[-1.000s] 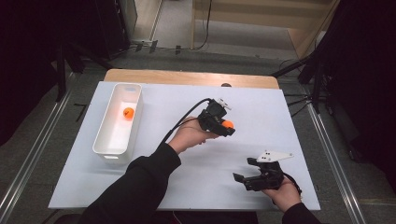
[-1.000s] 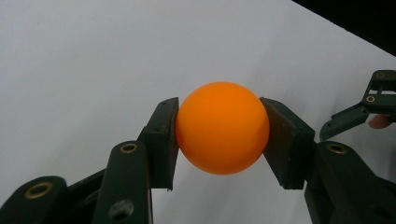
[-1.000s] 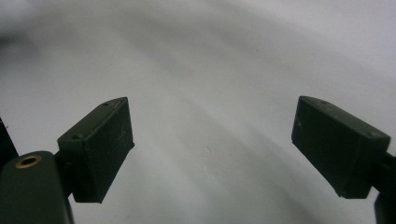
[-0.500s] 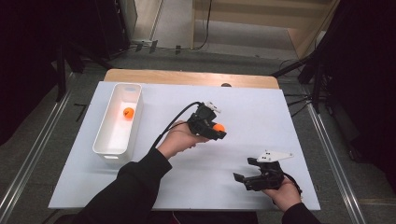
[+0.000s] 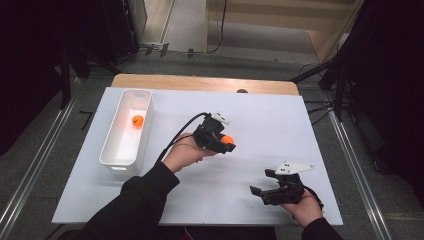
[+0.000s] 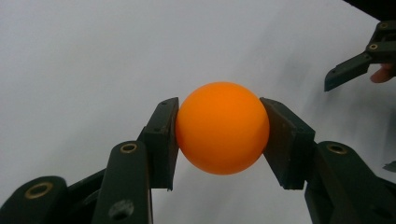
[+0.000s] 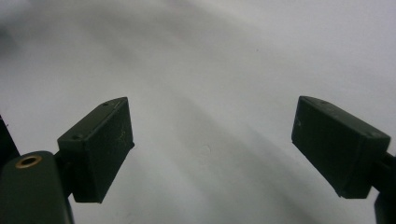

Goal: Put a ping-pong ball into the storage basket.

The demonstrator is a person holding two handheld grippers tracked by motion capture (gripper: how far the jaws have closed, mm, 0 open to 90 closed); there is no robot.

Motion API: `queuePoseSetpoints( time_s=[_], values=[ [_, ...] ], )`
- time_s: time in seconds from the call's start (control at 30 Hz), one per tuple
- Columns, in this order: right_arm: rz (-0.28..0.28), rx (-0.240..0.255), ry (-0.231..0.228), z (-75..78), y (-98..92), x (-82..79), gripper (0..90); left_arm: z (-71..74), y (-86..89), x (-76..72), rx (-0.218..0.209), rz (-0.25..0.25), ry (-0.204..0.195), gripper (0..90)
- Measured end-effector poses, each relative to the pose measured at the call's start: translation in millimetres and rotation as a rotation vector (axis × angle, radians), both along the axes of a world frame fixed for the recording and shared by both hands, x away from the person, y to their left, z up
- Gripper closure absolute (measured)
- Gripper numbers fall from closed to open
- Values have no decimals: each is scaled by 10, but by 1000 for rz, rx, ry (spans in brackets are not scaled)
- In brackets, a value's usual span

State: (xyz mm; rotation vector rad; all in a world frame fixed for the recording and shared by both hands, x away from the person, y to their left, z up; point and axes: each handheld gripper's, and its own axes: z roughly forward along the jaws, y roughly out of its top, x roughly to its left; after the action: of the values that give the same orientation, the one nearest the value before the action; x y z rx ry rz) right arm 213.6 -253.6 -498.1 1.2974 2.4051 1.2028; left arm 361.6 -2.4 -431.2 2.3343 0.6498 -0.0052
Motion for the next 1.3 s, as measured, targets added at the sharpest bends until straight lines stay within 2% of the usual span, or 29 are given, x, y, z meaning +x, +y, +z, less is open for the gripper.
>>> queuePoseSetpoints(
  time_s=[0.1, 0.3, 0.4, 0.8, 1.03, 1.13, 1.3],
  values=[
    [8, -3, -4, 0, 5, -19, 113, 25, 49, 5, -8, 12, 4, 507],
    [-1, -2, -5, 6, 2, -18, 112, 25, 125, 5, 16, 0, -2, 506],
    [3, -3, -5, 1, 13, -16, 113, 46, 163, 18, -1, -1, 1, 506],
    [1, -3, -5, 5, 7, -29, 112, 115, 253, 26, -6, 5, 9, 506],
    [-1, -1, -7, 8, 7, -28, 112, 128, 295, 41, 9, 11, 18, 506],
    [-2, -1, -6, 7, 7, -30, 112, 144, 319, 43, -2, 26, 26, 506],
    [-2, -1, -10, 8, 8, -30, 112, 165, 372, 58, 10, 20, 14, 506]
  ],
)
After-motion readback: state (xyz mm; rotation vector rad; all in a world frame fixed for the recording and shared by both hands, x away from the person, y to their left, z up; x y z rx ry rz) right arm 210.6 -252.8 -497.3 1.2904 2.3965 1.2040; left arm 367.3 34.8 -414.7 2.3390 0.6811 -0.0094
